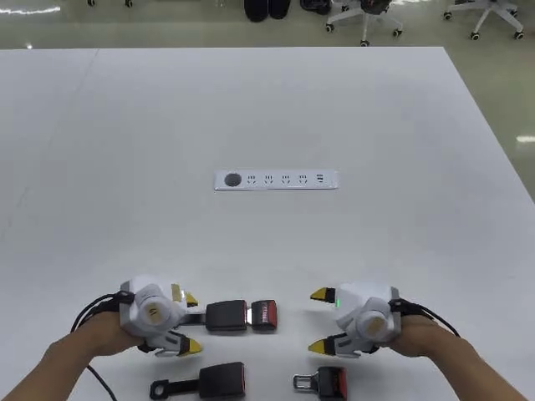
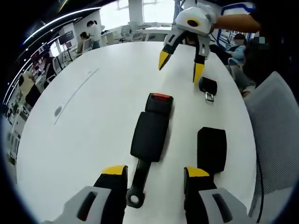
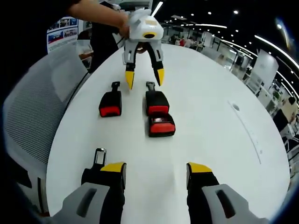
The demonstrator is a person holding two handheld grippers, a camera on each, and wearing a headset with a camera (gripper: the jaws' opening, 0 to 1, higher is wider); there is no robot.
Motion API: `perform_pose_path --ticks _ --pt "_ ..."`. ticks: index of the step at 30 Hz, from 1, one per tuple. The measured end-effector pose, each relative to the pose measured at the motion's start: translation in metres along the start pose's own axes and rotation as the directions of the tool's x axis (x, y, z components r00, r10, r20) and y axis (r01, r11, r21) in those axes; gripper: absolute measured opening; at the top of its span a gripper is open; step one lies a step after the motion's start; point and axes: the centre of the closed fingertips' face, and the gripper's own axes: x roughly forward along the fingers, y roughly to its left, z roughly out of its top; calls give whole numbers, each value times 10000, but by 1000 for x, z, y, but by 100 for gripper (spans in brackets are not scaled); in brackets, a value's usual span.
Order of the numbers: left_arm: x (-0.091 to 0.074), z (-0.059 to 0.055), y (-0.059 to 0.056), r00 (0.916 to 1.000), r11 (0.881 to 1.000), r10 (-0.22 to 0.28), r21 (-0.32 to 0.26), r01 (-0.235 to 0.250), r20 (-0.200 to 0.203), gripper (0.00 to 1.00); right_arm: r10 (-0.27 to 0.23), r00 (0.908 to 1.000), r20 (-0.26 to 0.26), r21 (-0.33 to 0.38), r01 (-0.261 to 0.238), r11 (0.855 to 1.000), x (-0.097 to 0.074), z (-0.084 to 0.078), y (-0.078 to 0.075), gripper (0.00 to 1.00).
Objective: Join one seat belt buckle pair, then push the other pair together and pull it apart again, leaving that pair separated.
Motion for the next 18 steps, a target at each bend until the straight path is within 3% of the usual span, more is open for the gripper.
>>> perform_pose_path --ticks 5,10,18 --pt "-10 -7 -9 9983 9971 287 -723 -251 498 51 -321 9994 92 534 315 9981 -15 -12 7 53" --pt "-21 -7 -22 9925 9876 702 -1470 -551 998 57 -664 9976 192 1044 640 9925 -32 -15 16 58" --pt "-37 -18 -40 9731 9638 1532 -2434 -1087 1719 64 -1060 9936 382 1737 979 9799 -47 -24 38 66"
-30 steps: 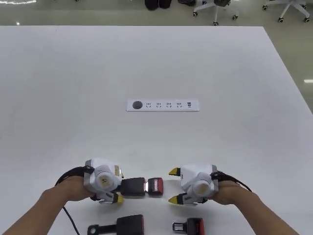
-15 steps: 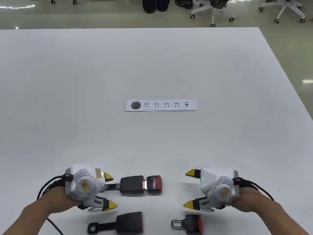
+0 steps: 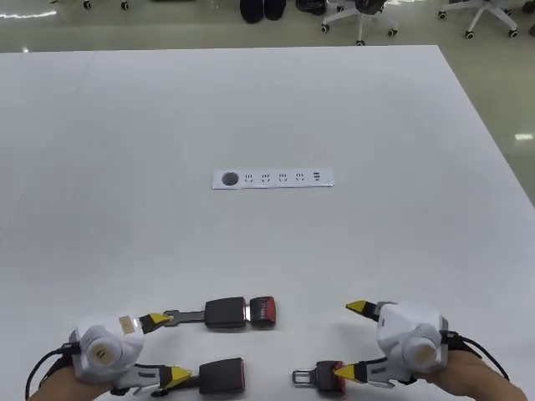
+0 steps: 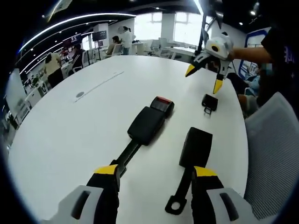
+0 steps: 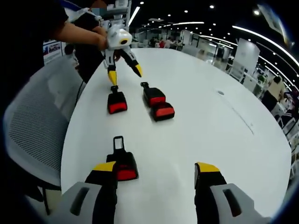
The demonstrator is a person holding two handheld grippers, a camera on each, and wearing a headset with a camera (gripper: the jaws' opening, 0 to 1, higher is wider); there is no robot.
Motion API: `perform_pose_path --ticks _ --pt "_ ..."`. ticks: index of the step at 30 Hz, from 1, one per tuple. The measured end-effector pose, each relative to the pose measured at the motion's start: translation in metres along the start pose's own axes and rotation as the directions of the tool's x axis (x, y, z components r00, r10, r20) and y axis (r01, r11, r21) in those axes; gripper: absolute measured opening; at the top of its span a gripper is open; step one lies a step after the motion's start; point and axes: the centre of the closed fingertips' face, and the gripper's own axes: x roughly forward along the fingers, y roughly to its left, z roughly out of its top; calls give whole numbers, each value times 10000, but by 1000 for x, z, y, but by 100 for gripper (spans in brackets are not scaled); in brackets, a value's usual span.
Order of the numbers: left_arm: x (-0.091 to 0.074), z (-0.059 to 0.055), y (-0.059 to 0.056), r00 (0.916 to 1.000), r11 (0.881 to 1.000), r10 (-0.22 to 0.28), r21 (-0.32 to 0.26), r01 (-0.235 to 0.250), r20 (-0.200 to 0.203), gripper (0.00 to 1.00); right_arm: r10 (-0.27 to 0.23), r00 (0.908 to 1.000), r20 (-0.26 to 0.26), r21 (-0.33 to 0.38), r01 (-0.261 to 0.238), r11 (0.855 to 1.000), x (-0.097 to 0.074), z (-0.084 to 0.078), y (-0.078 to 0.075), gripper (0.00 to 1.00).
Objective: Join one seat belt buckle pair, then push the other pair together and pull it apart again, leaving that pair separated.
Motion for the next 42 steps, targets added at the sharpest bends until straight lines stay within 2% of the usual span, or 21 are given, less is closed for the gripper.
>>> perform_pose_path --ticks 4,8,11,17,18,24,29,32,33,37,42 --pt "-9 -3 -2 9979 9985 438 -363 -421 473 69 -203 9997 132 263 200 9995 -7 -1 12 71" --pt "-17 1 -7 9924 9942 893 -677 -837 850 73 -470 9985 284 537 454 9975 -13 -5 15 73" --pt "-21 -2 -9 9890 9899 1080 -1023 -976 1009 77 -734 9961 479 861 691 9939 -16 -5 17 77" --pt "-28 0 -19 9856 9889 1194 -1029 -1073 1197 81 -1243 9891 790 1488 1116 9826 -21 -3 20 83" --pt "-29 -4 -19 9850 9888 1202 -1037 -1076 1236 83 -1255 9888 806 1497 1125 9823 -21 -3 21 84" --pt "-31 -5 -27 9839 9892 1241 -935 -1125 1286 92 -1519 9859 696 2011 1353 9702 -22 -8 23 91" --pt "-28 -9 -27 9825 9875 1234 -1151 -1076 1398 100 -1674 9829 764 2298 1461 9622 -20 -7 24 99" --pt "-28 -10 -26 9816 9868 1234 -1230 -1057 1459 100 -1748 9808 861 2258 1517 9623 -20 -3 25 99" --pt "-29 -6 -28 9806 9866 1245 -1237 -1062 1513 100 -1783 9803 853 2249 1554 9619 -20 -2 25 99" --pt "-30 -3 -27 9770 9859 1209 -1360 -975 1758 100 -1801 9789 963 2275 1545 9615 -20 2 25 99" --pt "-30 1 -27 9725 9876 1202 -1237 -967 1997 100 -1782 9793 962 2226 1533 9628 -19 -3 25 99"
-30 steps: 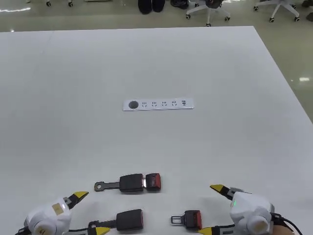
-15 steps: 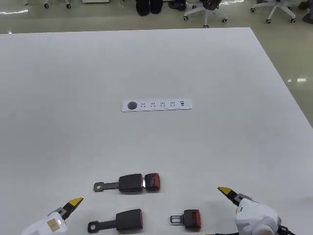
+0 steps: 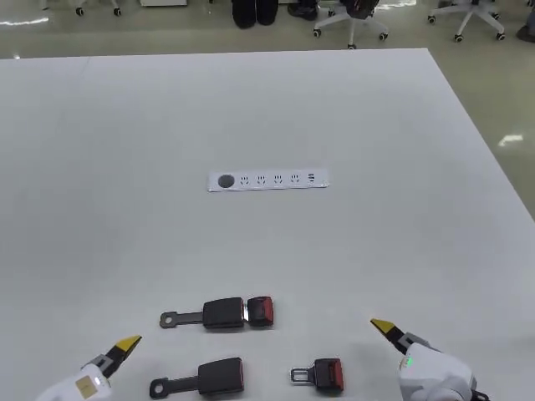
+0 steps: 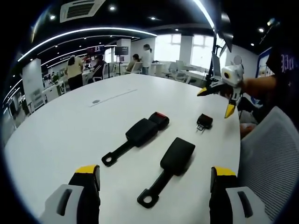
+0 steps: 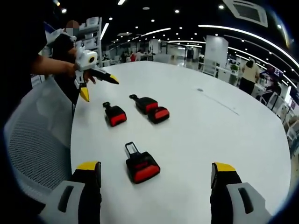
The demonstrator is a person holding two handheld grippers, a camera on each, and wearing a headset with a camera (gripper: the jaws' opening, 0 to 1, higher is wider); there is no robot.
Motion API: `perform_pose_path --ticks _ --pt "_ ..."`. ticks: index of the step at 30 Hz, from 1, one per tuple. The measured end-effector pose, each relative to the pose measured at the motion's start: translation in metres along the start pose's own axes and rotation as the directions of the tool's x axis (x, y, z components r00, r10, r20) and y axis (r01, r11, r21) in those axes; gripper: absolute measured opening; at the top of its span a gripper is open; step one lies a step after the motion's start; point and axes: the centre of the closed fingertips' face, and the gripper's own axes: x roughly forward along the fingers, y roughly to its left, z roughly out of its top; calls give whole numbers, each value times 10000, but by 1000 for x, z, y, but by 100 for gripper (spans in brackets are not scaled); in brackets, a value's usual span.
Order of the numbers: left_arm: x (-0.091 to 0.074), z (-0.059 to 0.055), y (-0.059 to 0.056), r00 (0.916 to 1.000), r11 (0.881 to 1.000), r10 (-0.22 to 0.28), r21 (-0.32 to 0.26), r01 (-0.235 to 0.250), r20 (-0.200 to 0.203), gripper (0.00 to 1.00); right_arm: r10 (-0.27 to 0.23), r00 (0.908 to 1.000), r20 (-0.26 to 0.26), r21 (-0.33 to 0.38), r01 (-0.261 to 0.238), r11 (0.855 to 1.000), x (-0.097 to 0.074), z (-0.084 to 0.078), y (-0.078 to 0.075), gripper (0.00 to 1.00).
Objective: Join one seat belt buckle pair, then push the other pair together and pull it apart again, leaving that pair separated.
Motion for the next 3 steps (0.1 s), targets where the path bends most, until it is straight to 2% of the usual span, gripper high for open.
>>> perform_pose_path --ticks 3 --pt "0 1 -1 10000 10000 37 -3 -37 -10 100 -27 10000 24 49 27 10000 -1 -1 1 99"
